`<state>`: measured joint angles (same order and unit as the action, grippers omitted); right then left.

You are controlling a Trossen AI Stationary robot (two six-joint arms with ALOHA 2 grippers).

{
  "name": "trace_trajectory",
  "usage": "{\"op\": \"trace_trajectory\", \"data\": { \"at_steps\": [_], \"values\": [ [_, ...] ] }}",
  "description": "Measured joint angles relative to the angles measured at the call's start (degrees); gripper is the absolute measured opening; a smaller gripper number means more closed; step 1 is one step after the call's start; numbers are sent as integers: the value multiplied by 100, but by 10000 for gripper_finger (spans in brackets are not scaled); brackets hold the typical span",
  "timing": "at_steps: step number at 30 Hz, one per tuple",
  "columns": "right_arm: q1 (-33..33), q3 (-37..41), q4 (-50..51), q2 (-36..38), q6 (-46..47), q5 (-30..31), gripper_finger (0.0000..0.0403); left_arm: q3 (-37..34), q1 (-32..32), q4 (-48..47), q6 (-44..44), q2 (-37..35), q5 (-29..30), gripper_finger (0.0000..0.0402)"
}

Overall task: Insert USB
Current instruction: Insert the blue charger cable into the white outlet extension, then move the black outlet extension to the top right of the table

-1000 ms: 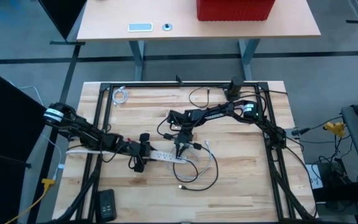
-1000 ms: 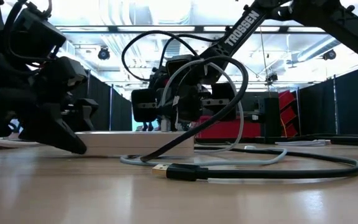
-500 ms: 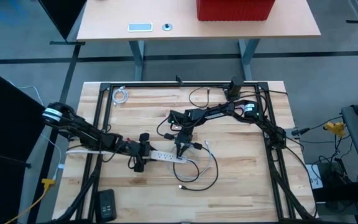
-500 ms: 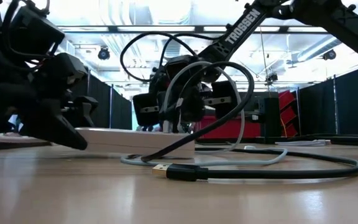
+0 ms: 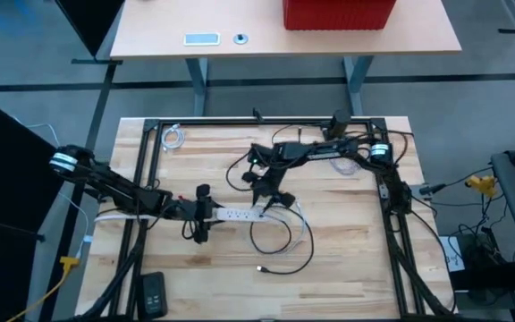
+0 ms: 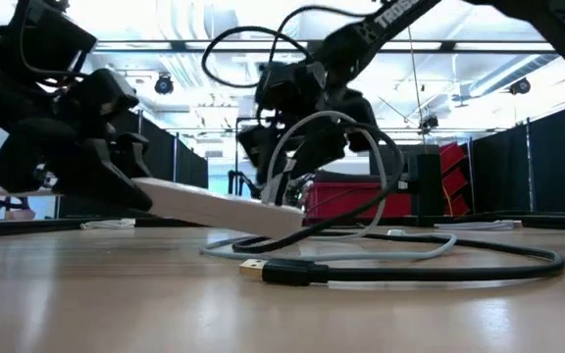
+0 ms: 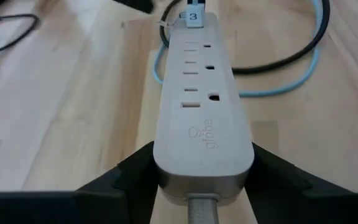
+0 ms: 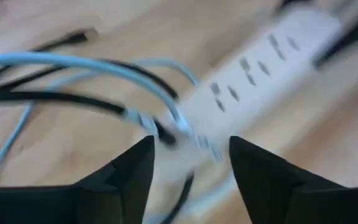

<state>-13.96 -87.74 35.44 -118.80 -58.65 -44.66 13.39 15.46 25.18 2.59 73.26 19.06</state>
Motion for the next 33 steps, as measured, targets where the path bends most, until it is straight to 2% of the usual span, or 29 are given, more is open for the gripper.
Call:
{"op": "trace_trajectory", "data": {
  "at_steps": [4, 7, 10, 14, 21, 26, 33],
  "values": [
    [-175, -2, 581, 515, 211, 488, 216, 0, 0, -238, 77, -289, 163, 192],
    [-327, -2, 1073, 895, 533, 771, 226, 0, -10, -751, 582, -571, 443, 192],
    [-425, 12, 1538, 1268, 1025, 733, 228, 0, -10, -1433, 1365, -892, 597, 192],
    [-320, 363, 1637, 1827, 1237, 307, 214, 0, 8, -2255, 2228, -1314, 613, 192],
    [224, 1287, 1195, 2602, 1399, -489, 174, 0, 373, -3077, 2501, -2108, 590, 192],
    [666, 2071, 533, 2854, 1848, -487, 143, 0, 974, -3396, 2709, -2713, 638, 192],
    [949, 2755, -609, 2870, 2513, -483, 103, -2, 2095, -3746, 2536, -3601, 1628, 192]
  ]
}}
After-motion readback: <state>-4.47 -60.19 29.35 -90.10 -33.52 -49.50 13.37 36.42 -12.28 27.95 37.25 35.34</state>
